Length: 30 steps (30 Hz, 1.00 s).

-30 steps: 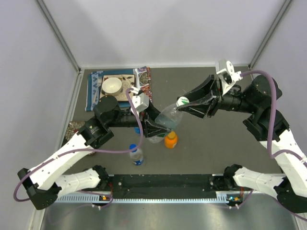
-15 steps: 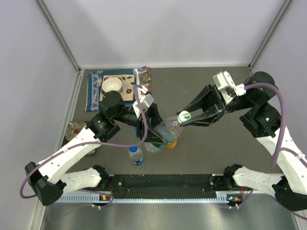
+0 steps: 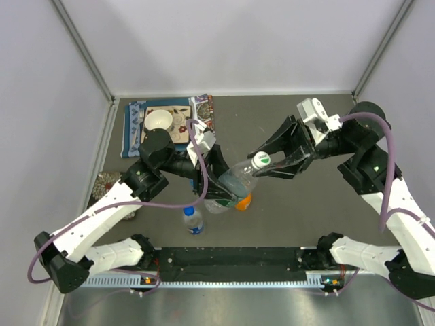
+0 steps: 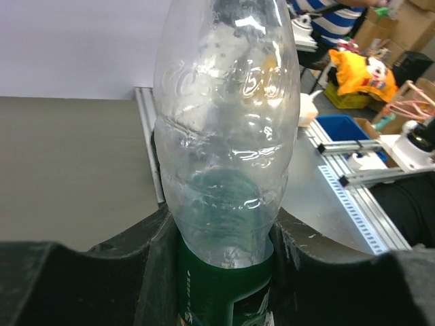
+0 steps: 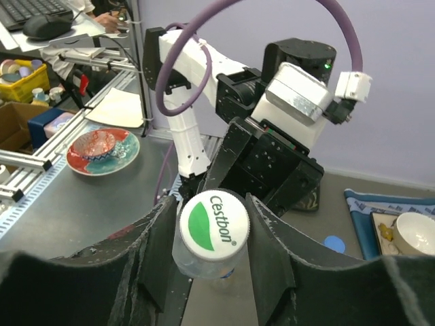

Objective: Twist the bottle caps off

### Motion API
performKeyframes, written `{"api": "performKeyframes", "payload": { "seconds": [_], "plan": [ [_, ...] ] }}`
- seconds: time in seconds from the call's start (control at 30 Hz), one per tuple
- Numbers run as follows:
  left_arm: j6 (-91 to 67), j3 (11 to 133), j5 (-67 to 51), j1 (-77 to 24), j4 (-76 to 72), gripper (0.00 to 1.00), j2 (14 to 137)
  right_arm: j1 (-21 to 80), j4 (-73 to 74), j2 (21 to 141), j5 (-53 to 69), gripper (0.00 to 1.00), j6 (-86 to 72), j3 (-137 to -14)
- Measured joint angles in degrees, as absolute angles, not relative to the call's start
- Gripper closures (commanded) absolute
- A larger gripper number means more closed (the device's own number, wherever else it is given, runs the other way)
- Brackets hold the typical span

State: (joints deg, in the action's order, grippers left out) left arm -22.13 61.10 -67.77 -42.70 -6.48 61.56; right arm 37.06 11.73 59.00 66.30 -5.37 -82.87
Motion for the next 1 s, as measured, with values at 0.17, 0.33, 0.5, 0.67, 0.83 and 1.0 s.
{"api": "performKeyframes", "payload": {
  "seconds": [0.17, 0.33, 0.5, 0.67, 0.83, 1.0],
  "plan": [
    [-19.84, 61.10, -61.63, -42.52, -5.32, 0.74, 60.64, 37.06, 13.63, 59.81, 62.87, 0.37, -7.01, -82.43],
    [-17.89, 61.10, -57.49, -42.39, -4.23, 0.75, 60.36, 37.06, 15.49, 60.62, 59.94, 0.21, -8.10, -82.21],
    [-16.47, 60.80, -52.23, -42.39, -3.57, 0.75, 59.31, 37.06, 16.21, 60.66, 54.72, 0.01, -9.82, -82.61],
    [-14.76, 60.25, -46.65, -42.39, -3.22, 0.75, 58.13, 37.06, 16.34, 62.00, 47.00, 0.01, -14.24, -86.80],
    [-12.82, 60.18, -42.00, -42.50, -2.96, 0.75, 58.13, 37.06, 16.47, 63.16, 37.74, 0.01, -19.97, -91.98],
    [-10.81, 59.46, -35.73, -43.57, -2.94, 0.76, 58.02, 37.08, 17.65, 63.46, 29.19, 0.01, -24.34, -93.14]
  ]
}}
